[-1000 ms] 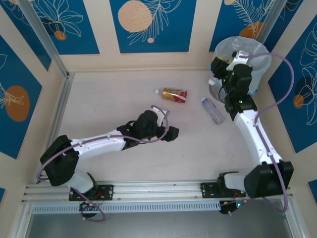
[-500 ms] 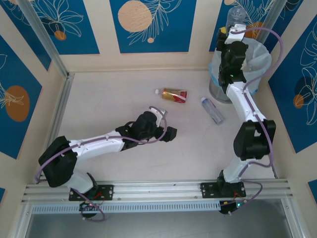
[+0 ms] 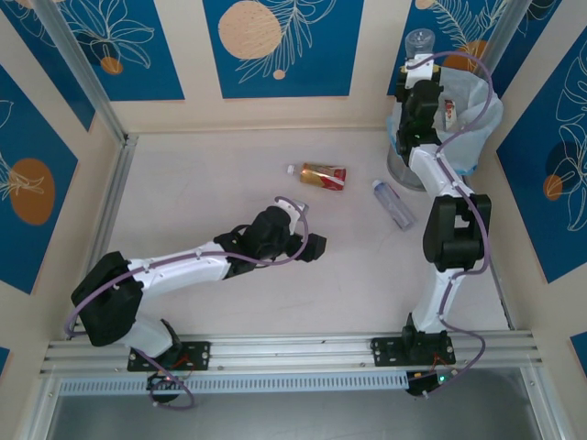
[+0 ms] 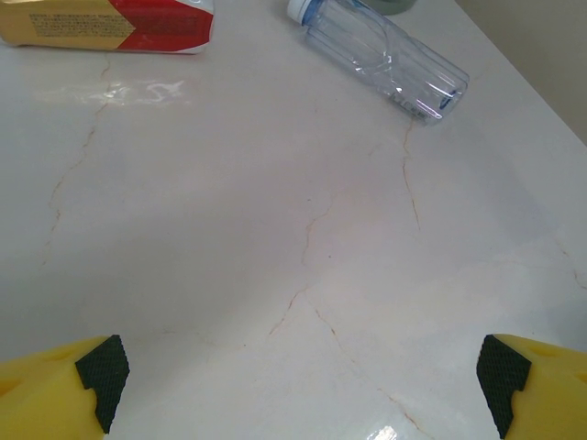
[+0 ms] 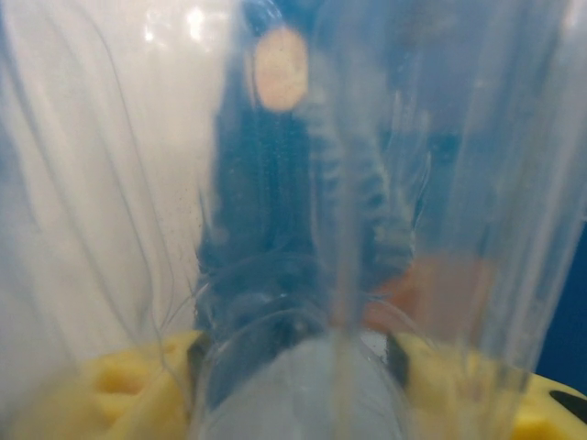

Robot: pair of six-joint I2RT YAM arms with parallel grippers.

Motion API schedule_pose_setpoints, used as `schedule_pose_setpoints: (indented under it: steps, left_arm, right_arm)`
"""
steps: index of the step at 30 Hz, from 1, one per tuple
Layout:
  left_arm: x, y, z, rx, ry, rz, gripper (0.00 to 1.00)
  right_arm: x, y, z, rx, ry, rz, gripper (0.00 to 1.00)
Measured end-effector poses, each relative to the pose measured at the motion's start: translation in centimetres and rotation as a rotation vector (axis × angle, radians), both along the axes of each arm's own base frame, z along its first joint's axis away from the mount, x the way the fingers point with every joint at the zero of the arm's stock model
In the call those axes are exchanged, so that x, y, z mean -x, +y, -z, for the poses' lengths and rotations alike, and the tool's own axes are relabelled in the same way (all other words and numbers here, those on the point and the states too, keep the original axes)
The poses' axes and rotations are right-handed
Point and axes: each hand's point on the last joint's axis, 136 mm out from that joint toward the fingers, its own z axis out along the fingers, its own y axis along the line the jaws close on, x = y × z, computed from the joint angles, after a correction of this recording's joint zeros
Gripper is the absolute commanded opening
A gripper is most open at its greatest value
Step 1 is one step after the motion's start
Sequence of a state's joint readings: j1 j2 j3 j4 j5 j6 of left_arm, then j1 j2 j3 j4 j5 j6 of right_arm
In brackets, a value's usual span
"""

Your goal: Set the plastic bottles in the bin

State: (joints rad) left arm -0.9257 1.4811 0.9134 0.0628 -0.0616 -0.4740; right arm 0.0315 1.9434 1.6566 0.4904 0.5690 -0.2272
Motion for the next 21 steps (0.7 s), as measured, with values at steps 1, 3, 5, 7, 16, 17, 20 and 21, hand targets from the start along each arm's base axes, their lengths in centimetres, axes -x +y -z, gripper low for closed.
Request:
schedule_pose_setpoints:
  steps: [1,3,5,7,16,17,20,21]
  left_arm:
    - [0.0,0.0,0.0,0.000,0.000,0.000,0.99]
    - [0.0,0.0,0.0,0.000,0.000,0.000,0.99]
    - [0.0,0.0,0.0,0.001,0.002,-0.001,0.99]
    - [0.0,0.0,0.0,0.003,0.005,-0.004,0.99]
    - [0.0,0.0,0.0,0.012,0.014,-0.012,0.99]
    - [0.0,0.0,0.0,0.012,0.015,-0.012,0.99]
    - [0.0,0.0,0.1,0.014,0.016,-0.014,0.99]
    - [0.0,0.0,0.1,0.013,0.017,-0.014,0.99]
  right_arm:
    - [-0.2,-0.2,0.6,-0.007,0.020,0.003,0.43]
    - [-0.4,-0.7,1.6,-0.026,0.057,0.011,0.56]
    - [-0.8,-1.6,2.1,-0.050,0.093,0.028,0.67]
    - [-1.1,-2.3,2.0,-0.077,0.125,0.040,0.77]
    - [-0.8,-3.1,0.8,-0.159,0.182,0.064,1.00]
    - [-0.7,-3.1,1.1,-0.165,0.196,0.064,1.00]
    - [-0.6,-2.9,2.1,-0.182,0.235,0.058,0.99]
    - [-0.6,-2.9,2.4,-0.188,0.247,0.058,1.00]
